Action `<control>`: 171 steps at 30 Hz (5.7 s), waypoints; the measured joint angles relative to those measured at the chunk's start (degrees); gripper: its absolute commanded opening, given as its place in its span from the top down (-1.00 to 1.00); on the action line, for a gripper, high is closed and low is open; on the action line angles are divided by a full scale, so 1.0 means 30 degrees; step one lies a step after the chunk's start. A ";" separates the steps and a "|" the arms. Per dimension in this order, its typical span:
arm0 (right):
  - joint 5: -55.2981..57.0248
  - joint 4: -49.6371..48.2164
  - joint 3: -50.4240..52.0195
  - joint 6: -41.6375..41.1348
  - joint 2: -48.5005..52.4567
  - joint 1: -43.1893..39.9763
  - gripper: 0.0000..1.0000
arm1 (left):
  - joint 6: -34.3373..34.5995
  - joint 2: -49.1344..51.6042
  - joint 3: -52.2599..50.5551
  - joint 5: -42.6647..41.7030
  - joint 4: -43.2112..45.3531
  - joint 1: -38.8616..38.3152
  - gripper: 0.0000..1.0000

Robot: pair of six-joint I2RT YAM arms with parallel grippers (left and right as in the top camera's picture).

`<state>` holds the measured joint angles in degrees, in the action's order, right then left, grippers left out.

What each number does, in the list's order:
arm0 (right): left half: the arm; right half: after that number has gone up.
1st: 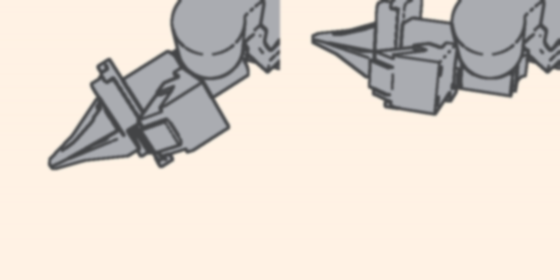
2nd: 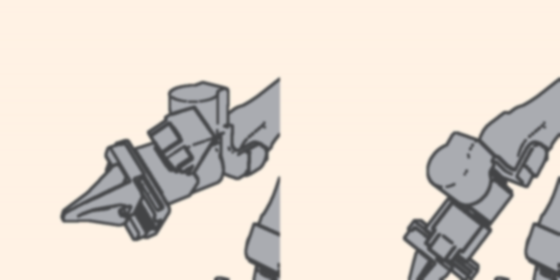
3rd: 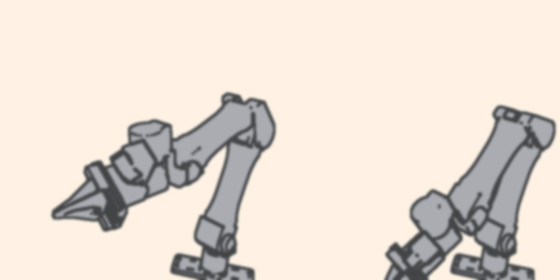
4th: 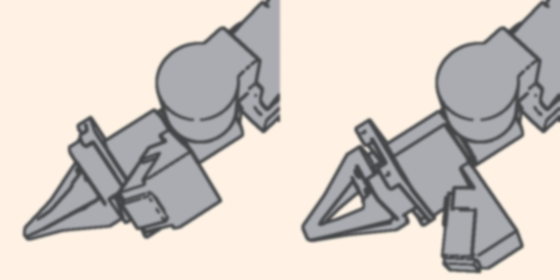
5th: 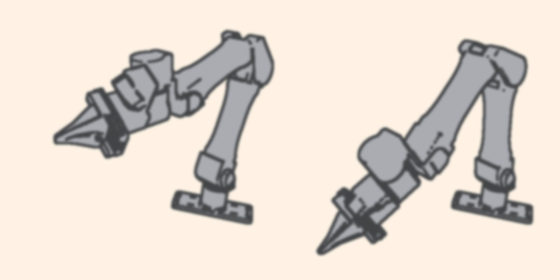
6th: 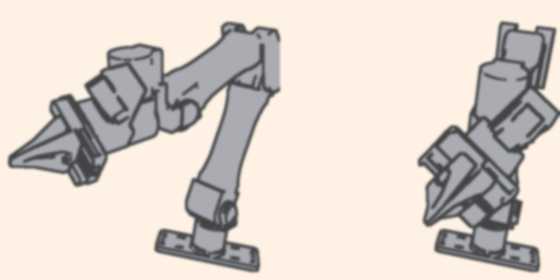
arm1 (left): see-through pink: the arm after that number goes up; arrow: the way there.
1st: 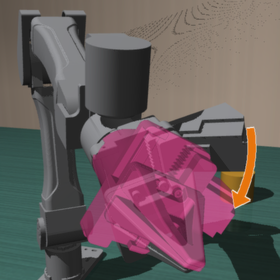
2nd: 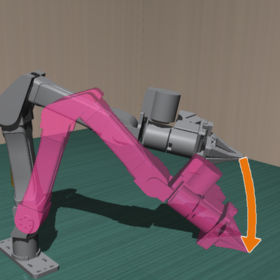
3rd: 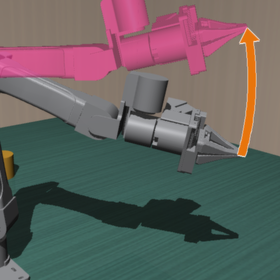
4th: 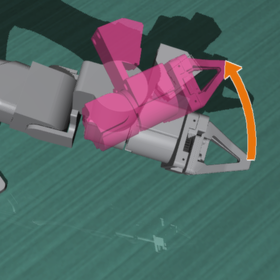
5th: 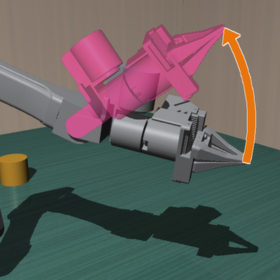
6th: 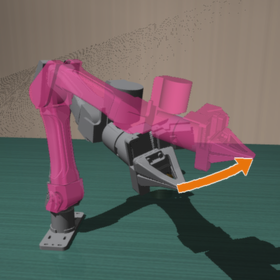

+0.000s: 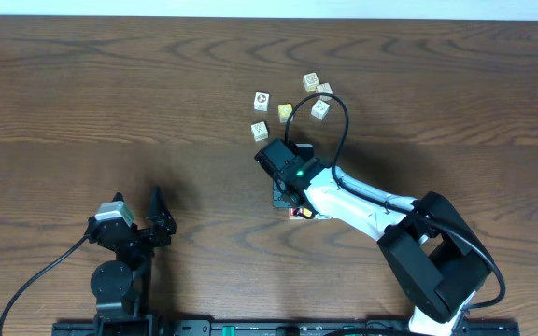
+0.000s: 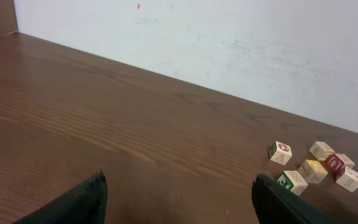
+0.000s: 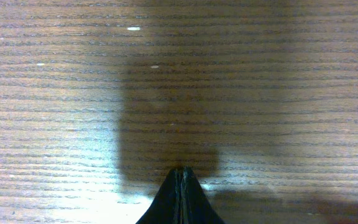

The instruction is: Lift 4 blocks

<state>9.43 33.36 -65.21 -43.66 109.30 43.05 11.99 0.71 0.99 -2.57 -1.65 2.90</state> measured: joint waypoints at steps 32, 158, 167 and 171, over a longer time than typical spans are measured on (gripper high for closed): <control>0.7854 1.2728 -0.5909 0.4000 -1.4586 -0.1989 0.97 | 0.0000 0.0000 0.0007 0.0000 -0.0007 0.0000 -0.50; -1.5147 1.3894 -0.5289 1.6189 -1.7660 -1.6269 0.98 | -0.1158 0.2353 1.1001 0.0991 -1.2444 0.0000 -0.50; -1.2590 1.5817 -0.6601 1.5380 -1.7653 -1.5161 0.98 | -0.1158 0.2353 1.1001 0.0991 -1.2837 0.0000 -0.50; -1.2823 1.6094 -0.6601 1.5227 -1.7005 -1.6079 0.98 | -0.1158 0.2353 1.1001 0.0991 -1.3435 0.0000 -0.50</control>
<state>-29.04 81.65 -85.01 2.02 58.28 -5.19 8.51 7.77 34.00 0.40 -41.95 2.90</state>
